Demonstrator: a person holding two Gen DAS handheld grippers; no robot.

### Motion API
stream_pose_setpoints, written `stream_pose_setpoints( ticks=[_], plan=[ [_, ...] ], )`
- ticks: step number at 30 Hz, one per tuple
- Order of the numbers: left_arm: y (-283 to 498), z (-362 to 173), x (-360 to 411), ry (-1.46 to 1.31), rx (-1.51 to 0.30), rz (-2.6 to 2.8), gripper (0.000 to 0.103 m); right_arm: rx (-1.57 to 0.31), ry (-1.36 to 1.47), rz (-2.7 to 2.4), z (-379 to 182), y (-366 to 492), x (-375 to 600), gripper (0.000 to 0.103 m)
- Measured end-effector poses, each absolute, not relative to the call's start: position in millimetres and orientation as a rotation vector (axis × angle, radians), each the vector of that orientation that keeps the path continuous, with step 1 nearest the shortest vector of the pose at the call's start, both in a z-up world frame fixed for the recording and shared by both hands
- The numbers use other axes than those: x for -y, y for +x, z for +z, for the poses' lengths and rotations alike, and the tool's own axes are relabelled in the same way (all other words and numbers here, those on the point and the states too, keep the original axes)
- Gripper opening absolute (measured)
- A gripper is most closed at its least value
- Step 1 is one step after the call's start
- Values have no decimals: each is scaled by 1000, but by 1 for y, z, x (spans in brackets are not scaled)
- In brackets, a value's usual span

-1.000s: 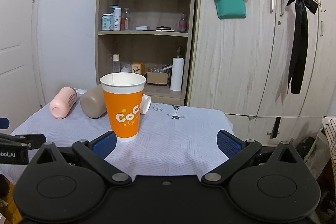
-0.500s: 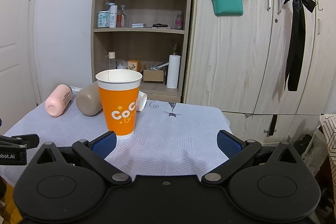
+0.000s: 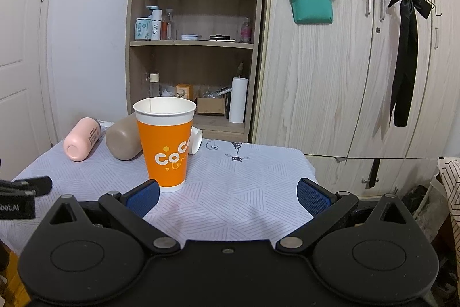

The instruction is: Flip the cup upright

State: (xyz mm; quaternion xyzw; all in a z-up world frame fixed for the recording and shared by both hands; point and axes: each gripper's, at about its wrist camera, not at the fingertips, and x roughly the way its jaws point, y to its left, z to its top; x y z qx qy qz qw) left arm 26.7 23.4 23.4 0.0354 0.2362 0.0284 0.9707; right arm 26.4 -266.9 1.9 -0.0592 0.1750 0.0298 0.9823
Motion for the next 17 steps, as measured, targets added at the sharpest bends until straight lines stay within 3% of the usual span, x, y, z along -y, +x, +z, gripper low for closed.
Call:
stream_pose_setpoints(
  ticks=[17],
  plan=[
    [24, 26, -30, 49, -481, 24, 103, -349, -105, 61, 2, 26, 270, 103]
  ],
)
